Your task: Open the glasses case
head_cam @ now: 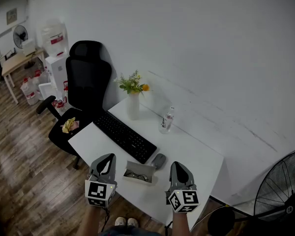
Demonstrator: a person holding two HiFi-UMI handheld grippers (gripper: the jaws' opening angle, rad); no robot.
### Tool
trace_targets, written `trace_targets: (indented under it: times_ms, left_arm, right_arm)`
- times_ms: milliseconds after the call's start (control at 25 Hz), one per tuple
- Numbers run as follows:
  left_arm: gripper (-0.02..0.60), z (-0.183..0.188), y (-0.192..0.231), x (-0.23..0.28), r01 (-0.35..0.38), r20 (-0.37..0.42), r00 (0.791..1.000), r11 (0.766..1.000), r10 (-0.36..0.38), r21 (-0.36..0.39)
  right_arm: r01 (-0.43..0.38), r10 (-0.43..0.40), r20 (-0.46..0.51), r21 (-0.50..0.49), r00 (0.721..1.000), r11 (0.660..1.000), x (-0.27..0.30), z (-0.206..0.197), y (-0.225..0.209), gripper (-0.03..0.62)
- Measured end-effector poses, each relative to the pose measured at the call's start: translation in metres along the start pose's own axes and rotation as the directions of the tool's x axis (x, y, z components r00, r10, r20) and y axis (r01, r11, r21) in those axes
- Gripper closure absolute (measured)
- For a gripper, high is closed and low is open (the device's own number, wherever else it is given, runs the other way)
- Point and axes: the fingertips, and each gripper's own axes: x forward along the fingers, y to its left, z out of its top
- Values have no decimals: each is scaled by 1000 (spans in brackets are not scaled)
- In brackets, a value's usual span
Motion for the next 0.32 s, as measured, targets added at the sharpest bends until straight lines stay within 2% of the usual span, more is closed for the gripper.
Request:
trace_targets:
  times_ms: [320]
  left_arm:
    - [574, -8, 1, 4, -5, -18, 1000, 1000, 5, 6]
  right_arm:
    - [-7, 7, -3, 3, 1000, 1000, 6, -2, -2, 588]
